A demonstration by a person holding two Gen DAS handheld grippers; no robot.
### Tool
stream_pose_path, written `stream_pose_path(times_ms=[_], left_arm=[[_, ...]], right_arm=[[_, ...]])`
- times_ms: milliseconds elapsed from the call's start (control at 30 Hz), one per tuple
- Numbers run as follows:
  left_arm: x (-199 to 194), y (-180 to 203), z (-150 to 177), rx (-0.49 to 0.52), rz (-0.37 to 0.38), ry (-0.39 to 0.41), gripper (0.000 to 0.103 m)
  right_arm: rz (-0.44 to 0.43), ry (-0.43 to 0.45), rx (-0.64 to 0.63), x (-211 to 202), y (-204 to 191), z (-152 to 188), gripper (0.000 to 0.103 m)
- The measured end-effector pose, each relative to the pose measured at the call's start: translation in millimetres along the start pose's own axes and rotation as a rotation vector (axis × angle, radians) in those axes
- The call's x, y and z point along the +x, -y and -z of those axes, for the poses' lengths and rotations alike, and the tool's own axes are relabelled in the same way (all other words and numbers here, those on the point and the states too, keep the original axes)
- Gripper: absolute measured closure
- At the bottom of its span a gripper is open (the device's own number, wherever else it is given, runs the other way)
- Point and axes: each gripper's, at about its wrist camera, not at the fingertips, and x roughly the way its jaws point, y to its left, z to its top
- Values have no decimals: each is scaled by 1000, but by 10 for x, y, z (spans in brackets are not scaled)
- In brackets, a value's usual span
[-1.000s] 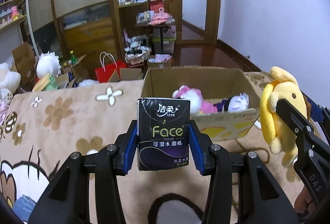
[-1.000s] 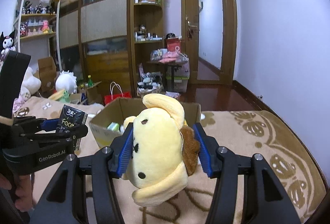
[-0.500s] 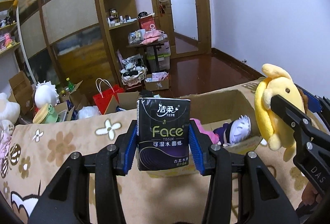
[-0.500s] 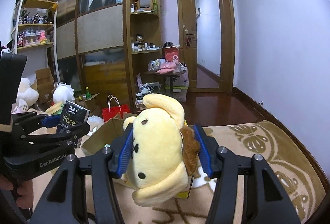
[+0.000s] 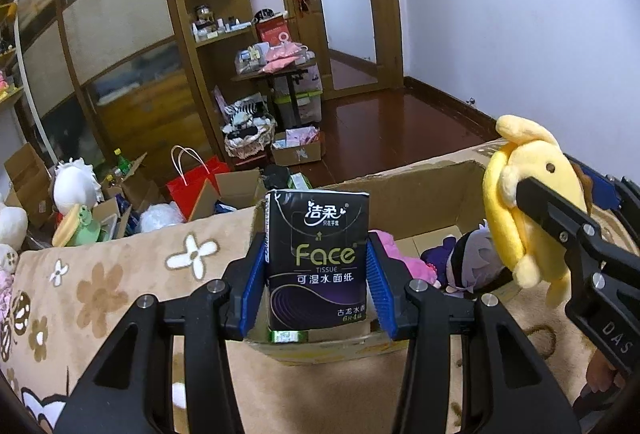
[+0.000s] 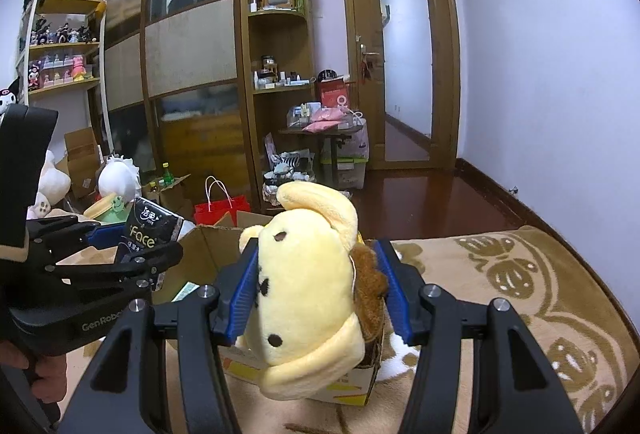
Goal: Organize soft objects
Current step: 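Release the black tissue pack and yellow dog plush into the box, withdraw both tools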
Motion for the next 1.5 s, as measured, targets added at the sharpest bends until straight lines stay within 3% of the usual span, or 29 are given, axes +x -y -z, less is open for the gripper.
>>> stream_pose_path(times_ms=[333,600,867,1000,1067,1200,1333,1500], left_arm=[[316,-96,63,-28,25,-63,57],[391,-141,63,-34,36,-76,55],[448,-180,83,-37,23,-93,44],[472,-209,114,-41,18,-112,39],[467,-219,128,-38,10,-119,29],[399,-226,139,-38,0,-107,25],[306,-238,152,-48,-13,-94,13],[156,-223,139,-49,-14,-83,11]], right_arm=[[-41,-60,34,263,69,121,42],[-40,-42,29,285,59,177,41],[-75,-59,50,368,46,157,39],[-83,-86,49,422,31,202,34],[-78,-89,55,422,38,209,33],[-76,-91,67,408,80,205,19],[-68,-98,80,356,89,193,13],[-56,-91,92,207,98,117,0]])
